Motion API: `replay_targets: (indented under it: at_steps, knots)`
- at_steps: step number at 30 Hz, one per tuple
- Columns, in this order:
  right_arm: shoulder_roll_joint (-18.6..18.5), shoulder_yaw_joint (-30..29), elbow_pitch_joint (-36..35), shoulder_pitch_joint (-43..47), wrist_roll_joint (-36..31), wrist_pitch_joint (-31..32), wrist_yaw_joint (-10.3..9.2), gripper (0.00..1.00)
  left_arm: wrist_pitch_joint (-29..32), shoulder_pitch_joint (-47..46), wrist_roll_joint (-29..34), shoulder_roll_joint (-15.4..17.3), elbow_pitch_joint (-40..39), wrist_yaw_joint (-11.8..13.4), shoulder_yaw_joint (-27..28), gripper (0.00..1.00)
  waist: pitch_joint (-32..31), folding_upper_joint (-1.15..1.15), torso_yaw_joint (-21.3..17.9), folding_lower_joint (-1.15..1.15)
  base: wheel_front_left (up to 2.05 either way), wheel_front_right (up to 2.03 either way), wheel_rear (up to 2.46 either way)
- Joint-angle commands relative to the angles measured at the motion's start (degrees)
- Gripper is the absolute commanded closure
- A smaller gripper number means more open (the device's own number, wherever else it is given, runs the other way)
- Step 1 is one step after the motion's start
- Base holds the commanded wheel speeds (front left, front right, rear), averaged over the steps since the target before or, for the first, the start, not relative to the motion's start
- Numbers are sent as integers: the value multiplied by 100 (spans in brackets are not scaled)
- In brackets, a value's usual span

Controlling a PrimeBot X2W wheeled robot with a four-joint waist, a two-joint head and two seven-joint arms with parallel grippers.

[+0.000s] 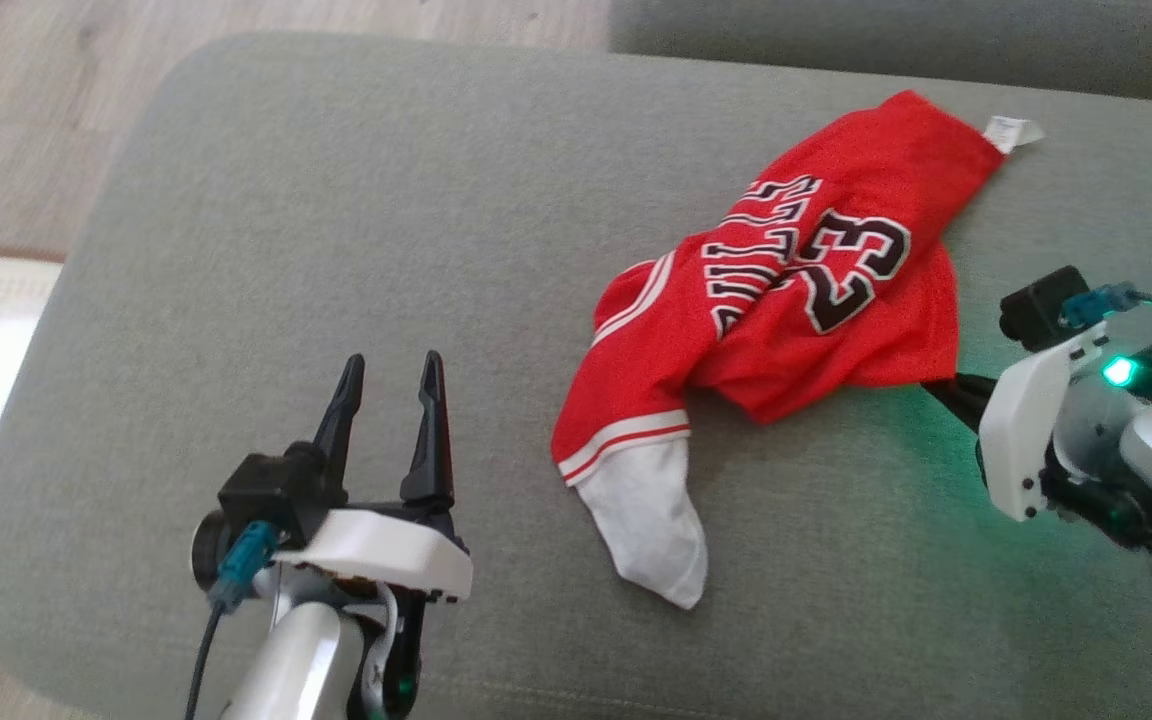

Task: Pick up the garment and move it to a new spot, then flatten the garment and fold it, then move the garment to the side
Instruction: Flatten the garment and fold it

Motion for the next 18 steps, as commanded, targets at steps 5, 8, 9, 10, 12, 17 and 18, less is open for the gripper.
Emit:
replay_targets:
  at_steps: [5,8,9,10,12,17,18]
  knots:
    - [-587,-211,-575,139,148,110,42,100,-52,-12,80,15,-81,-87,325,0,-305,0,-438,0,0,0,0]
    - [-1008,-331,-948,305,230,411,42,100,-52,46,127,15,-65,-111,430,0,-380,0,-648,0,0,0,0]
    - [-1158,-386,-1082,371,261,519,42,100,-52,65,144,15,-66,-119,473,0,-392,0,-718,0,0,0,0]
    - [-1318,-445,-1199,441,267,635,42,100,-52,83,163,15,-67,-129,517,0,-403,0,-785,0,0,0,0]
    - [-1614,-573,-1371,627,306,925,42,100,-52,121,199,15,-76,-148,609,0,-422,0,-907,0,0,0,0]
    - [-2116,-1005,-1571,1176,350,1639,42,100,-52,200,285,15,-99,-209,823,0,-442,0,-1144,0,0,0,0]
    - [-2151,-1104,-1548,1302,353,1764,42,100,-52,208,300,15,-100,-225,849,0,-439,0,-1169,0,0,0,0]
